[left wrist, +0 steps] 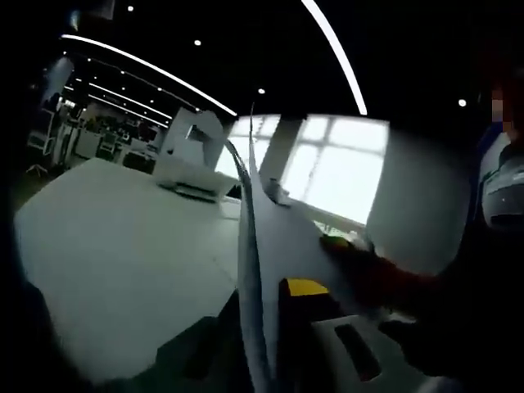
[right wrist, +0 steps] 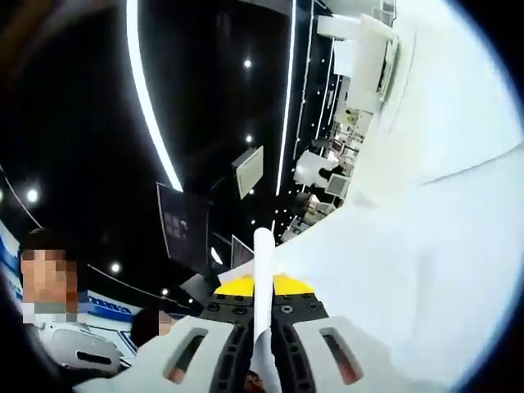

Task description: Organize the stack of printing papers by aligning and flattening the scattered papers on the table

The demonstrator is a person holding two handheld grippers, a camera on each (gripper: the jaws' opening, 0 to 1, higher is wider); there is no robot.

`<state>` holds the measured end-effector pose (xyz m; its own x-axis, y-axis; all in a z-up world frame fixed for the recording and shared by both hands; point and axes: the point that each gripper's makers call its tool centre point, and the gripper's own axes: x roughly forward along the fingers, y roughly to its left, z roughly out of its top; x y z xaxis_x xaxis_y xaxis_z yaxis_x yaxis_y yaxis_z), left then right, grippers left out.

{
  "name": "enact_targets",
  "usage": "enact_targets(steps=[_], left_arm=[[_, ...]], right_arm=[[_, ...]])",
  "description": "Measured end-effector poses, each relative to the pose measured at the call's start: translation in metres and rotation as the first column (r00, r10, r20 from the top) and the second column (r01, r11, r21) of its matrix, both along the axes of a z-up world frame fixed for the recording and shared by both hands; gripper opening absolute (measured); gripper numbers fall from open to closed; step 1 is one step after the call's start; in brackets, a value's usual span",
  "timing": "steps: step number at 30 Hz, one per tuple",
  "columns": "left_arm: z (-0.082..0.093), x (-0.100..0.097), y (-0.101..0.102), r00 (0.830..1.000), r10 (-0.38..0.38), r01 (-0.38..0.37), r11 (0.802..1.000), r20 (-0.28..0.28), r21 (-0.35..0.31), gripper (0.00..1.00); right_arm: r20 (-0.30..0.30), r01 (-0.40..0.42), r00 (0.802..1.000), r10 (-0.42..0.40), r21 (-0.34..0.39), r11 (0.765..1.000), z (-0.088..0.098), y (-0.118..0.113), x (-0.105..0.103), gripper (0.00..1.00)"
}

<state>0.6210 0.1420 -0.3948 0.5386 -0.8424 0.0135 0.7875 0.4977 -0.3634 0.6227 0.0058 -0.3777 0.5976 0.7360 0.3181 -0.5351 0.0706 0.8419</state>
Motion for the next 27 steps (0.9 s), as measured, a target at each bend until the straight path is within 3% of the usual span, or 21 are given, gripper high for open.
enact_targets(steps=[10,17,20,21,26,27], left_arm=[[0.004,0.001,-0.002,1.000,-0.006,0.005,1.000,-0.007,-0.006,0.06],[0.004,-0.001,-0.002,1.000,-0.008,0.008,1.000,-0.020,0.001,0.06],[0.004,-0.001,-0.002,1.000,-0.007,0.007,1.000,-0.022,0.004,0.06],[0.004,-0.001,-0.001,1.000,-0.006,0.006,1.000,-0.022,0.004,0.06],[0.005,-0.001,-0.001,1.000,-0.009,0.009,1.000,-0.019,0.005,0.06],[0.005,-0.001,-0.001,1.000,-0.008,0.008,1.000,-0.018,0.008,0.06]], right_arm=[[0.079,0.037,0.996,-0.029,-0.097,0.995,0.001,-0.009,0.002,0.07],[0.136,0.112,0.987,-0.089,-0.169,0.979,0.002,-0.025,0.010,0.14],[0.194,0.183,0.970,-0.143,-0.207,0.961,0.006,-0.036,0.018,0.16],[0.188,0.174,0.973,-0.135,-0.206,0.963,0.006,-0.035,0.016,0.16],[0.265,0.258,0.947,-0.181,-0.296,0.920,0.008,-0.050,0.025,0.18],[0.300,0.305,0.931,-0.209,-0.324,0.896,0.010,-0.060,0.031,0.18]])
